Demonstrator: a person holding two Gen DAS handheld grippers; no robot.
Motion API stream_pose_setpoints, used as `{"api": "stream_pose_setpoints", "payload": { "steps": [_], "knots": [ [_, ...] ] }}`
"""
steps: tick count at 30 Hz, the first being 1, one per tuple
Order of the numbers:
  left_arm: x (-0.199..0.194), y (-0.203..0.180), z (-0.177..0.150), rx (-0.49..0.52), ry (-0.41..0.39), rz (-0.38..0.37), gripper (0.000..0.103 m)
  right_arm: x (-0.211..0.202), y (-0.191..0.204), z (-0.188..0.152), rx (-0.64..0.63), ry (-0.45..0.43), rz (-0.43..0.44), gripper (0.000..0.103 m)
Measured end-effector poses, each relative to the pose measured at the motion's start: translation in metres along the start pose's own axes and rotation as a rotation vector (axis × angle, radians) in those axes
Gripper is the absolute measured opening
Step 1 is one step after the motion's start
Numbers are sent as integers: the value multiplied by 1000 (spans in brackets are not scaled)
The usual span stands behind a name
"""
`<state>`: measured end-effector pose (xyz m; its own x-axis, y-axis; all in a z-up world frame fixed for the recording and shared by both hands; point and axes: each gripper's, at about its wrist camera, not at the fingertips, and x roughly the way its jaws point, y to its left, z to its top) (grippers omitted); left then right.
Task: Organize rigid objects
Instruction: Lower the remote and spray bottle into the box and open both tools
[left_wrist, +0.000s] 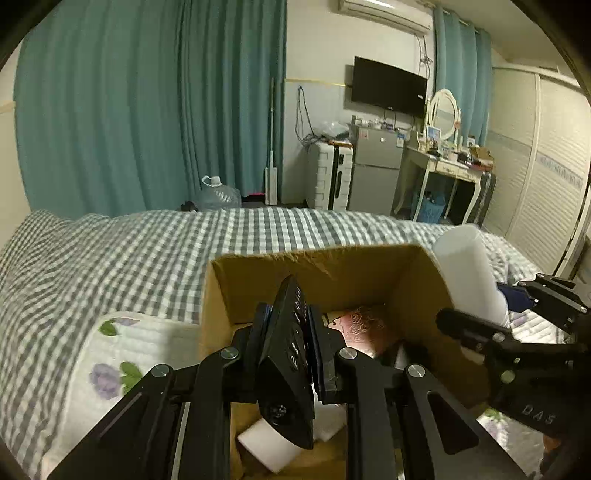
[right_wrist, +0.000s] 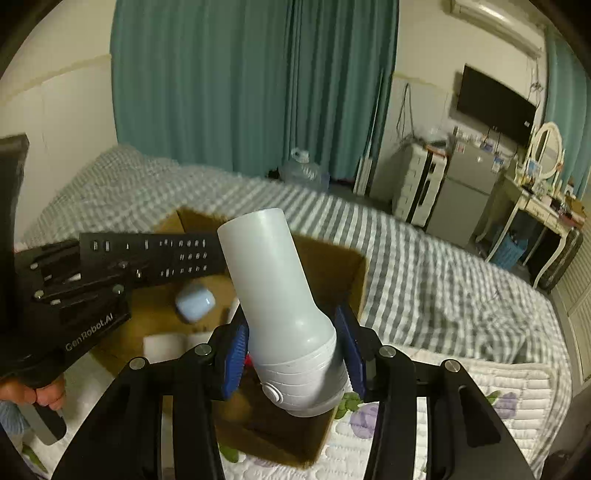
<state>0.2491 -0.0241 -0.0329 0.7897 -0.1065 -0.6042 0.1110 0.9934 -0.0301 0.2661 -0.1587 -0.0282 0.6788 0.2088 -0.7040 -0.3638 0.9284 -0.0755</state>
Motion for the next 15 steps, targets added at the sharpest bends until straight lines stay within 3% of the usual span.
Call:
{"api": "stream_pose_setpoints", "payload": {
  "steps": [6, 8, 10, 15],
  "knots": [
    [-1, -6, -6, 49, -3, 9, 24, -1, 6, -3, -14, -3, -8, 45],
    [-12, -6, -3, 41, -4, 11, 30, -11, 9, -8, -7, -17, -10, 45],
    [-23, -3, -2, 16, -10, 17, 42, -20, 10, -11, 7, -22, -4, 45],
    [-58, 5, 0, 9, -37, 33, 43, -34, 18, -12, 0, -23, -11, 45]
  ]
}}
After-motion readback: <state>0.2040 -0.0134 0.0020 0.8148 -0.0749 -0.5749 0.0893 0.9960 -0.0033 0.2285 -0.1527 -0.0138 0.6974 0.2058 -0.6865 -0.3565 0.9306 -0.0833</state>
